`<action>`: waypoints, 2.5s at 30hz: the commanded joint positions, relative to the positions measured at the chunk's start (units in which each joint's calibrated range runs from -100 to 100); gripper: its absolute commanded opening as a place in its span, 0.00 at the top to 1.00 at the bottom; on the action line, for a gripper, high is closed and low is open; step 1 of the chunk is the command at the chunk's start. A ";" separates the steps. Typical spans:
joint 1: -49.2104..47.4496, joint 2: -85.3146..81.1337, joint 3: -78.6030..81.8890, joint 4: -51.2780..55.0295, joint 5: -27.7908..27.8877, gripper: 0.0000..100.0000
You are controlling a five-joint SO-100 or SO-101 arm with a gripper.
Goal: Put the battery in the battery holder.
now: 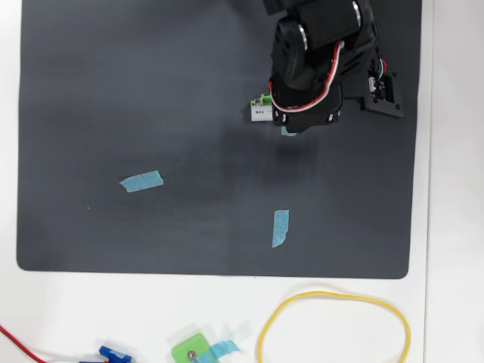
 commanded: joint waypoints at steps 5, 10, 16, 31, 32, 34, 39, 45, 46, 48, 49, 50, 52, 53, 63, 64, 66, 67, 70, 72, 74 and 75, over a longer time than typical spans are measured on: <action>-3.01 -2.25 -0.31 -0.04 -3.61 1.00; -6.02 -1.74 -0.31 -0.04 -3.82 1.00; -7.37 -1.48 -0.31 -0.04 -3.93 1.00; -10.27 -1.31 -0.22 -0.04 -5.55 1.00; -10.79 -1.31 -0.22 -0.04 -5.55 1.00; -11.21 -1.31 -0.22 -0.04 -5.55 1.00; -11.31 -1.23 -0.22 -0.04 -5.49 1.00; -11.10 -1.23 -0.22 -0.04 -4.81 1.00; -11.10 -1.14 -0.22 -0.04 -4.24 1.00; -10.79 -1.06 -0.22 -0.04 -3.46 1.00; -10.69 -0.55 -0.22 -0.04 -3.41 1.00; -10.69 0.22 -0.22 -0.04 -3.46 1.00; -10.69 2.44 -0.40 -0.22 -3.51 1.00; -10.69 3.72 -0.48 -0.48 -3.51 1.00; -10.69 6.11 -1.10 -0.74 -3.56 1.00; -10.69 6.19 -1.10 -0.74 -3.56 1.00; -10.69 6.36 -1.19 -0.83 -3.56 1.00; -10.69 6.36 -1.19 -0.92 -3.56 1.00; -10.69 6.36 -1.28 -1.00 -3.61 1.00; -10.69 6.36 -1.19 -2.40 -3.61 1.00; -10.69 6.62 -1.19 -3.54 -3.61 1.00; -10.69 6.70 -1.19 -3.71 -3.61 1.00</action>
